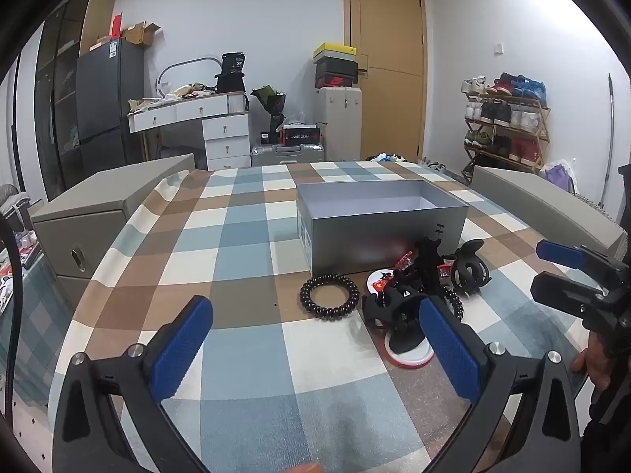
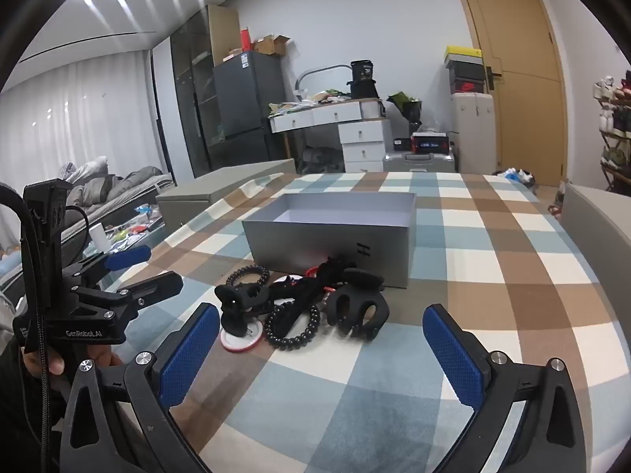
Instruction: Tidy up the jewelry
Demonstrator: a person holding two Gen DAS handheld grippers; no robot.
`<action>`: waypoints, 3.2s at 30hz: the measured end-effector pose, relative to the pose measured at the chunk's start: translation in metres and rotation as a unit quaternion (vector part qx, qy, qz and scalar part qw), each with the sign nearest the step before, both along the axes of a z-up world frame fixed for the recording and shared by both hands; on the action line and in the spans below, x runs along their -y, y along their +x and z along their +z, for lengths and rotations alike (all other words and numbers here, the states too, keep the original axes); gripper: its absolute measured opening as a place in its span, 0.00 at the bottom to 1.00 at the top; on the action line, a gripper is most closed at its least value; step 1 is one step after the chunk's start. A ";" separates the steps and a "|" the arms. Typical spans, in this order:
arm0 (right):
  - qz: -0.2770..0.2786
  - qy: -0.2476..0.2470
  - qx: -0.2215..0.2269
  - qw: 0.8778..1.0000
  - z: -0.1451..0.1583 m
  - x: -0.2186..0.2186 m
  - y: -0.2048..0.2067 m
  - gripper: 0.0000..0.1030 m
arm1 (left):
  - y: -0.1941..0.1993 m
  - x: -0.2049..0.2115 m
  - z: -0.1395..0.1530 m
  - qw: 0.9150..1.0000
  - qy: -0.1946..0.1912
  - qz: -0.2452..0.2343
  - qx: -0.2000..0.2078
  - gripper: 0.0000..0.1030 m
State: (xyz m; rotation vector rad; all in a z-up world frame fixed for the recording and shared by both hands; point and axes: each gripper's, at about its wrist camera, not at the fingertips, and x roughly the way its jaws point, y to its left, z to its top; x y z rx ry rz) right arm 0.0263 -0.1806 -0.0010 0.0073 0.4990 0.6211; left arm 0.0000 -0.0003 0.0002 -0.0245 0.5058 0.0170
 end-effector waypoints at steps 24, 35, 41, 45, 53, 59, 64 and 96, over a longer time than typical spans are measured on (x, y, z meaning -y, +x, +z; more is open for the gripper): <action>0.000 0.000 -0.001 1.000 -0.001 0.000 0.001 1.00 | 0.000 0.001 -0.001 1.000 0.000 -0.001 -0.002 0.99; 0.000 0.001 -0.002 1.000 -0.001 0.001 0.001 1.00 | 0.000 0.001 -0.001 1.000 -0.001 0.000 -0.002 0.99; 0.000 0.000 -0.002 1.000 -0.001 0.001 0.002 1.00 | 0.000 0.000 -0.001 1.000 -0.001 0.000 -0.002 0.99; 0.000 0.001 -0.003 1.000 -0.001 0.001 0.001 1.00 | 0.000 0.000 -0.001 1.000 -0.001 -0.001 -0.002 0.99; 0.000 0.001 -0.003 1.000 -0.001 0.001 0.001 1.00 | 0.000 0.000 0.000 1.000 -0.002 -0.001 -0.003 0.99; 0.001 0.002 -0.003 1.000 -0.001 0.001 0.001 1.00 | -0.002 0.002 0.001 1.000 -0.002 -0.001 -0.003 0.99; 0.002 0.002 -0.003 1.000 0.000 0.001 0.001 1.00 | -0.002 0.002 0.000 1.000 -0.002 -0.001 -0.002 0.99; -0.007 0.006 -0.007 1.000 -0.002 0.003 0.002 1.00 | -0.001 0.002 0.002 1.000 -0.003 -0.003 -0.002 0.99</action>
